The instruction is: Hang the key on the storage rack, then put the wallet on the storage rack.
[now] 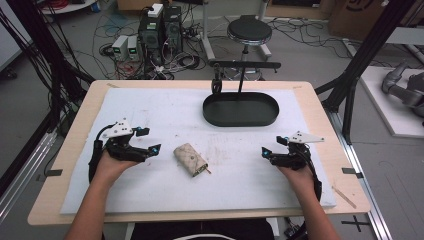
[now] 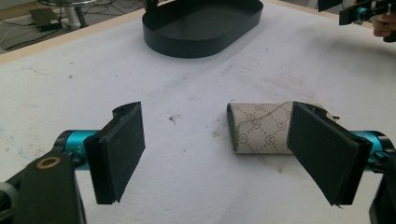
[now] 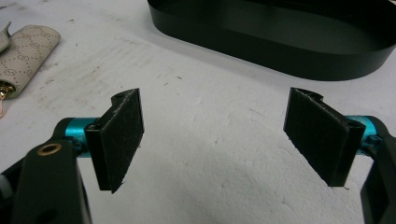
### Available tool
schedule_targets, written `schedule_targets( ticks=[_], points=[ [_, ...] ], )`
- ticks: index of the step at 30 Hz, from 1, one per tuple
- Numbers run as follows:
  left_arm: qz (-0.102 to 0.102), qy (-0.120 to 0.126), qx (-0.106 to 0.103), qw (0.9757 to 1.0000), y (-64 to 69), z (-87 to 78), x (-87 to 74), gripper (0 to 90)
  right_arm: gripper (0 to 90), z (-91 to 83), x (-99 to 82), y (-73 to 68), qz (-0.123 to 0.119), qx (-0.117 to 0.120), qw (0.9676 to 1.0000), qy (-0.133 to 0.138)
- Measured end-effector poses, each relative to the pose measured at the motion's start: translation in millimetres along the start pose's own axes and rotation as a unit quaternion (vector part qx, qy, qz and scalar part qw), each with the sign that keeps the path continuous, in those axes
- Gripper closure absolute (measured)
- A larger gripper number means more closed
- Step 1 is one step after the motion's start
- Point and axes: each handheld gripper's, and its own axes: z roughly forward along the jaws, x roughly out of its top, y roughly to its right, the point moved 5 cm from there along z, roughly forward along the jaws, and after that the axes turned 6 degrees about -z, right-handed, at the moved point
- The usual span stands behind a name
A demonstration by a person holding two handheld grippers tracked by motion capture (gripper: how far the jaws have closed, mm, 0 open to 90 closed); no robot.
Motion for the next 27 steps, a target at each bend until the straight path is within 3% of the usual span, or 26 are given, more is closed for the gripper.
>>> schedule_targets(
  ticks=[5,16,27],
  points=[
    [-0.006,0.005,-0.009,0.9999,0.8,0.0,-1.5,18.0,20.5,1.5,0.6,0.4,-0.002,0.001,1.0000,0.002],
    [-0.014,0.011,0.010,0.9998,-8.3,-9.2,-4.4,18.0,20.5,2.6,3.7,-6.2,-0.005,0.002,1.0000,0.000],
    [-0.026,0.013,0.027,0.9992,-15.4,-21.5,-13.0,18.1,20.3,16.9,16.1,-31.4,-0.023,0.022,0.9995,-0.004]
  ],
)
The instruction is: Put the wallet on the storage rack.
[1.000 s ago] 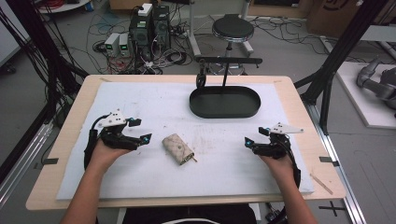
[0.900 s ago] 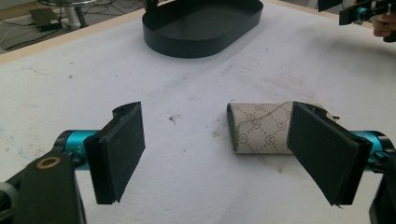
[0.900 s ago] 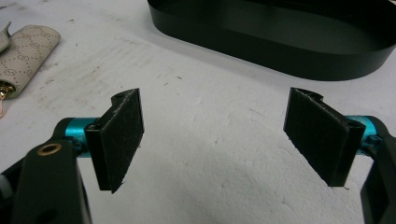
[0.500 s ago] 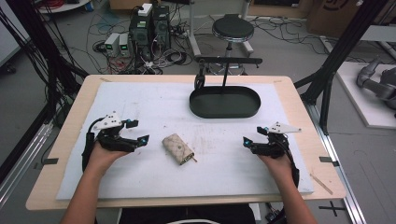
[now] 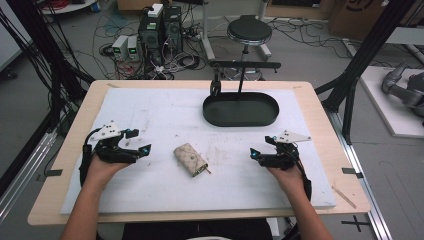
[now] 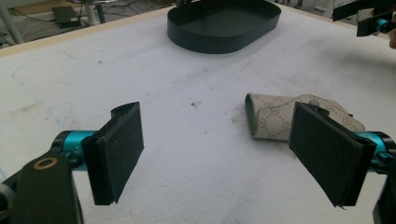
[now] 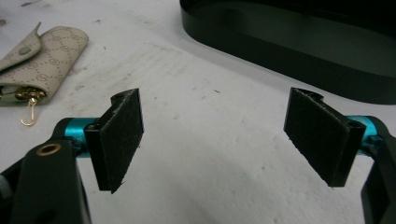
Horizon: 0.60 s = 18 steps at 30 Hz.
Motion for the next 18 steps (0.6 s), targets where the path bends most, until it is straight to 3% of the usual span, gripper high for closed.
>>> schedule_targets(
  ticks=[10,18],
  points=[
    [-0.001,-0.006,0.020,0.9998,-5.4,-14.0,-9.8,18.0,20.0,19.5,15.7,-26.7,-0.011,0.027,0.9996,-0.003],
    [0.000,-0.011,0.035,0.9993,-7.6,-20.7,-14.5,18.1,20.0,47.1,31.2,-59.8,-0.017,0.064,0.9978,-0.006]
  ],
)
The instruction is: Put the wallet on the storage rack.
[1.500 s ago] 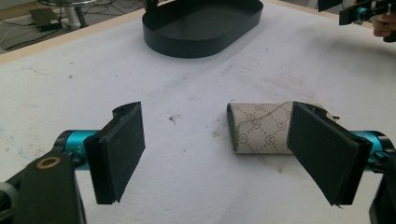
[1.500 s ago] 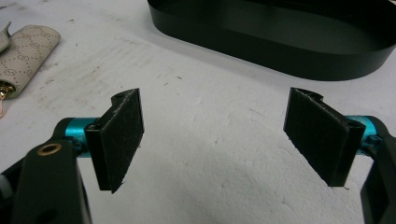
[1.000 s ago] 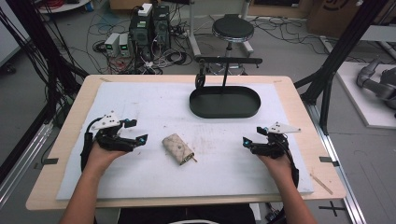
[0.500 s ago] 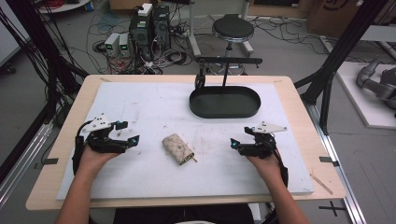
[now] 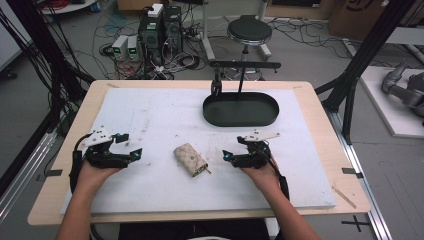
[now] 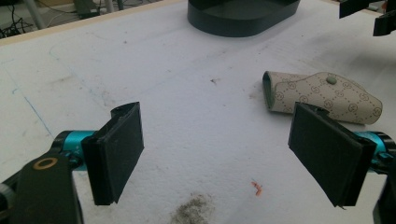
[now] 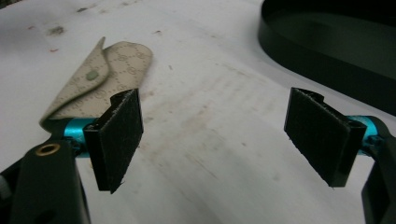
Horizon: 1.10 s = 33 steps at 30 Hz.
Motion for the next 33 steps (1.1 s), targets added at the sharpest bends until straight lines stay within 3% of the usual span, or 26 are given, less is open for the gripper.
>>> schedule_targets(
  ticks=[10,19,28,33],
  points=[
    [-0.001,0.002,-0.003,1.0000,0.1,0.0,0.2,18.0,20.0,28.1,10.4,-31.6,-0.013,0.030,0.9994,-0.015],
    [-0.002,-0.001,-0.007,1.0000,0.8,1.8,-0.4,18.1,20.0,55.3,15.1,-61.5,-0.021,0.051,0.9974,-0.046],
    [-0.003,0.000,-0.007,1.0000,0.8,1.4,0.0,18.1,19.9,67.3,15.2,-77.3,-0.017,0.063,0.9961,-0.059],
    [-0.002,-0.001,-0.007,1.0000,1.2,1.7,0.0,18.0,19.9,73.6,10.8,-84.0,-0.021,0.064,0.9937,-0.090]
  ],
)
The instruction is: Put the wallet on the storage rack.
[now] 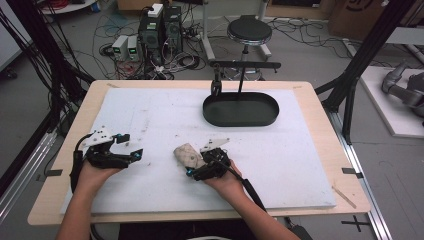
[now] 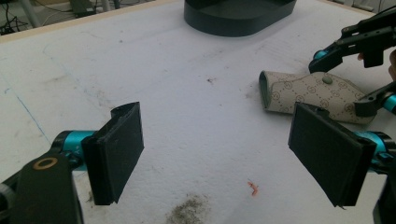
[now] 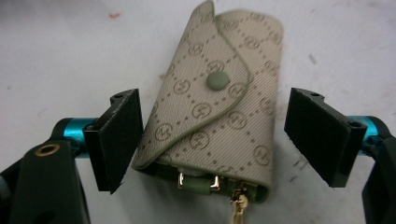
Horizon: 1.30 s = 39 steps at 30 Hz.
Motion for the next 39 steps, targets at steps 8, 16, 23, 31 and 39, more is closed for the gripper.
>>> schedule_targets(
  ticks=[8,16,23,31,39],
  points=[
    [0.001,-0.003,-0.001,1.0000,1.3,1.5,-0.5,18.0,19.0,6.5,-1.3,-8.7,-0.043,-0.041,0.9976,-0.034],
    [0.004,-0.004,0.000,1.0000,1.5,1.0,-0.3,18.1,33.8,2.1,-1.9,-6.8,-0.047,-0.040,0.9977,-0.027],
    [0.002,-0.003,0.002,1.0000,0.2,-0.1,-0.7,18.0,36.2,-1.0,-0.4,-3.8,-0.060,-0.032,0.9974,-0.025],
    [-0.001,-0.001,0.004,1.0000,0.6,-0.4,-0.2,18.1,36.4,-22.4,5.4,16.9,-0.052,-0.031,0.9982,0.005],
    [0.003,-0.004,-0.002,1.0000,8.7,4.4,2.4,18.1,36.3,-57.2,16.0,61.6,-0.059,-0.054,0.9963,0.031]
  ],
)
